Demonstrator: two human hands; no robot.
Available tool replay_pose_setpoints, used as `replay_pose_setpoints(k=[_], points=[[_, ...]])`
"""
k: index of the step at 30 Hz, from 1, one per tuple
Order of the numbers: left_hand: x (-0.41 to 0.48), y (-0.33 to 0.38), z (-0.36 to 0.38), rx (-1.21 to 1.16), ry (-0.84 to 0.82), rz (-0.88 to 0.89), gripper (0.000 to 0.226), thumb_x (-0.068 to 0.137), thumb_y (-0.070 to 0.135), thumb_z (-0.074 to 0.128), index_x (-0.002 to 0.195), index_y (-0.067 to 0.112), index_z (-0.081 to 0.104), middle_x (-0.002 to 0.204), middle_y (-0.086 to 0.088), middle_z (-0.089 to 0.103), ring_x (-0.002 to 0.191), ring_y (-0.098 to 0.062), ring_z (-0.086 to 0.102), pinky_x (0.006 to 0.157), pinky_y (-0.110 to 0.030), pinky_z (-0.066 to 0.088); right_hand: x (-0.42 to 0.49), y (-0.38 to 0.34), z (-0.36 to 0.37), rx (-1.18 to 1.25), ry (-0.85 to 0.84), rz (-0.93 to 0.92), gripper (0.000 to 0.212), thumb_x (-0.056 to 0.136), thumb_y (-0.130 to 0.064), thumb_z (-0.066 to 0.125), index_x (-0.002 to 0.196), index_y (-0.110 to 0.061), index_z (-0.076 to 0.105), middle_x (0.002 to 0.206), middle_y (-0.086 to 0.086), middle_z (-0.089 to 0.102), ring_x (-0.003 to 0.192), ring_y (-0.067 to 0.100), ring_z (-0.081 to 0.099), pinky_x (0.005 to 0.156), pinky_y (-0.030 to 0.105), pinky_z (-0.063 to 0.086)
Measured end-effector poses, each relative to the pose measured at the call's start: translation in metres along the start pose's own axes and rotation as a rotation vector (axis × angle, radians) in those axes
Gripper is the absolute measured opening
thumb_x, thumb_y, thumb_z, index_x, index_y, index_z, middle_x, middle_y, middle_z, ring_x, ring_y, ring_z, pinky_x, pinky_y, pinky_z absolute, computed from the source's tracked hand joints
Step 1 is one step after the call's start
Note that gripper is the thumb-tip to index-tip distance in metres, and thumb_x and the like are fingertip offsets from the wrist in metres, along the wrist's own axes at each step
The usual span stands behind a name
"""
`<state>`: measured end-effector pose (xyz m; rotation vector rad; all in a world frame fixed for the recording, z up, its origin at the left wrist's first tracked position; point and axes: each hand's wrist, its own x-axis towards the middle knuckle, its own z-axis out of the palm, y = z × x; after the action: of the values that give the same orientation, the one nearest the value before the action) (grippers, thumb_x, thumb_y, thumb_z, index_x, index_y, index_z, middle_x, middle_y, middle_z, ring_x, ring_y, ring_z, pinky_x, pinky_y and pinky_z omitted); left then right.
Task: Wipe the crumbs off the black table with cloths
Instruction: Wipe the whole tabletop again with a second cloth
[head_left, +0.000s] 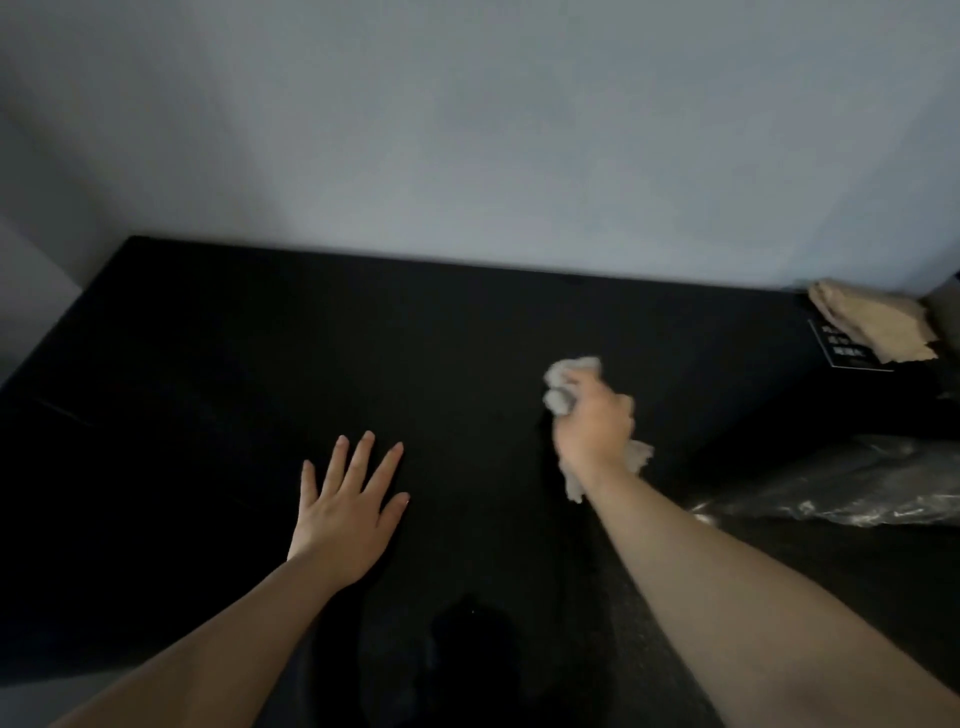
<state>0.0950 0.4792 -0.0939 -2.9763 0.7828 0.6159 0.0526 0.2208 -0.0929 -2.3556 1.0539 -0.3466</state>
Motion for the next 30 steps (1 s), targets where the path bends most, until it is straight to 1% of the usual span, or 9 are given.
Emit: replay_pose_setpoints(k=[5, 7, 11, 13, 15, 19, 26, 28, 30], points=[[-0.002, -0.017, 0.001, -0.036, 0.035, 0.069, 0.06, 0.098, 0.046, 0.014, 0.15, 0.028, -0.011, 0.158, 0.008, -0.016, 0.138, -0.009, -0.026, 0.115, -0.037, -0.012, -0.1, -0.053, 0.02, 0.046, -0.661, -0.777, 0.028, 0.082, -0.012, 0.061, 0.107, -0.024, 0.06, 0.106, -0.002, 0.064, 0.096, 0.015, 0.051, 0.085, 0.029, 0.042], [-0.002, -0.022, 0.002, -0.052, 0.042, 0.084, 0.062, 0.098, 0.047, 0.015, 0.15, 0.023, -0.009, 0.157, 0.009, -0.015, 0.135, -0.006, -0.027, 0.114, -0.035, -0.014, -0.076, -0.041, 0.004, 0.057, -0.629, -0.674, 0.031, 0.079, -0.011, 0.062, 0.105, -0.028, 0.061, 0.104, -0.003, 0.065, 0.094, 0.006, 0.056, 0.077, 0.016, 0.042], [-0.003, -0.02, -0.003, -0.073, 0.003, 0.086, 0.06, 0.102, 0.04, 0.022, 0.15, 0.022, -0.01, 0.15, 0.012, -0.024, 0.134, -0.007, -0.028, 0.115, -0.036, -0.013, -0.004, -0.004, -0.012, -0.087, -0.119, -0.138, 0.046, 0.077, -0.006, 0.06, 0.118, -0.027, 0.056, 0.112, 0.001, 0.063, 0.103, 0.025, 0.056, 0.09, 0.036, 0.046], [-0.002, -0.02, -0.005, -0.088, -0.008, 0.088, 0.06, 0.103, 0.039, 0.023, 0.15, 0.023, -0.01, 0.152, 0.012, -0.022, 0.133, -0.007, -0.028, 0.115, -0.036, -0.012, -0.01, -0.016, 0.001, -0.019, -0.024, -0.023, 0.042, 0.08, -0.006, 0.057, 0.117, -0.026, 0.056, 0.108, 0.002, 0.063, 0.102, 0.029, 0.055, 0.091, 0.041, 0.045], [-0.002, -0.022, -0.007, -0.114, -0.009, 0.093, 0.059, 0.103, 0.035, 0.025, 0.151, 0.024, -0.008, 0.156, 0.011, -0.016, 0.136, -0.006, -0.025, 0.115, -0.034, -0.012, -0.045, -0.04, 0.018, 0.022, -0.092, -0.24, 0.031, 0.077, -0.011, 0.061, 0.104, -0.027, 0.062, 0.098, 0.001, 0.066, 0.091, 0.03, 0.06, 0.083, 0.039, 0.048], [-0.001, -0.024, -0.009, -0.156, 0.002, 0.091, 0.056, 0.103, 0.026, 0.025, 0.152, 0.023, -0.002, 0.159, 0.011, -0.01, 0.143, -0.007, -0.016, 0.115, -0.031, -0.011, -0.112, -0.058, 0.008, -0.004, -0.619, -0.801, 0.024, 0.085, -0.019, 0.061, 0.107, -0.027, 0.058, 0.108, -0.008, 0.062, 0.099, 0.014, 0.051, 0.083, 0.028, 0.039], [-0.01, -0.013, -0.007, -0.08, -0.008, 0.072, 0.057, 0.104, 0.031, 0.024, 0.151, 0.021, -0.006, 0.159, 0.004, -0.013, 0.145, -0.018, -0.017, 0.118, -0.039, -0.006, -0.061, -0.021, -0.016, -0.149, -0.119, -0.03, 0.046, 0.082, -0.011, 0.058, 0.123, -0.03, 0.051, 0.119, -0.002, 0.057, 0.108, 0.024, 0.048, 0.092, 0.039, 0.041], [-0.016, -0.011, -0.003, -0.071, 0.0, 0.066, 0.057, 0.103, 0.031, 0.023, 0.151, 0.021, -0.006, 0.159, 0.004, -0.013, 0.145, -0.019, -0.017, 0.117, -0.038, -0.006, -0.091, -0.041, -0.008, 0.02, -0.28, -0.1, 0.04, 0.081, -0.012, 0.058, 0.116, -0.03, 0.054, 0.111, -0.001, 0.059, 0.106, 0.022, 0.053, 0.089, 0.035, 0.044], [-0.021, -0.01, 0.001, -0.072, 0.006, 0.069, 0.059, 0.103, 0.028, 0.026, 0.152, 0.021, -0.006, 0.159, 0.005, -0.013, 0.145, -0.019, -0.018, 0.118, -0.038, -0.007, -0.126, -0.056, -0.005, 0.169, -0.652, -0.236, 0.034, 0.083, -0.013, 0.059, 0.111, -0.031, 0.056, 0.106, -0.004, 0.059, 0.102, 0.015, 0.056, 0.086, 0.03, 0.047]])
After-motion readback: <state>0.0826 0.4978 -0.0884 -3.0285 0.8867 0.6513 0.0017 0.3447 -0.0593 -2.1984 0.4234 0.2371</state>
